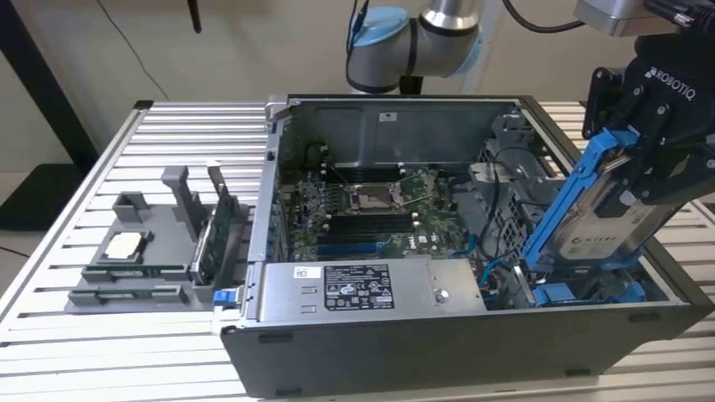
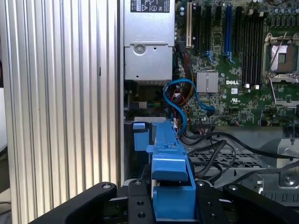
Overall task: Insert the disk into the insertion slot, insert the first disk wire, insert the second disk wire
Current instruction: 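Insert the disk into the insertion slot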
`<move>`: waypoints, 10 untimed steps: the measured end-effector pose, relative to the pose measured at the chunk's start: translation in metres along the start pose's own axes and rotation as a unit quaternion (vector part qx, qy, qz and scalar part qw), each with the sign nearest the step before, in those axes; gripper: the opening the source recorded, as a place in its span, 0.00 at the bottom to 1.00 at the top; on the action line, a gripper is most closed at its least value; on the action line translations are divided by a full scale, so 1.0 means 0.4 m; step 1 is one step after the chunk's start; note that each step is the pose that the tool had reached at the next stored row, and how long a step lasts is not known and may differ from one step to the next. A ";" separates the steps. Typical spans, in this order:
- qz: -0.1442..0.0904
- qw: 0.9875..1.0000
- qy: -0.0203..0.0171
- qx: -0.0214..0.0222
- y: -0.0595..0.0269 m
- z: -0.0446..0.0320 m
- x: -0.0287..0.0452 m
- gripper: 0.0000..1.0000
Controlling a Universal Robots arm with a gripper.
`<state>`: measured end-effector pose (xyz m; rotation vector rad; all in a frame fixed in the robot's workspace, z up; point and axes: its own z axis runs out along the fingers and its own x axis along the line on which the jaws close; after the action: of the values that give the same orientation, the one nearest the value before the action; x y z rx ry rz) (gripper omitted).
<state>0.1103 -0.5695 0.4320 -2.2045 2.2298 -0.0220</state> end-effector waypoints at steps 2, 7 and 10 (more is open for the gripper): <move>0.000 1.000 0.000 0.000 0.000 0.000 0.000 0.33; 0.000 1.000 0.000 0.000 0.000 0.000 0.000 0.33; 0.000 1.000 0.000 -0.001 -0.001 0.003 0.000 0.33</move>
<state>0.1108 -0.5694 0.4309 -2.2052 2.2300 -0.0208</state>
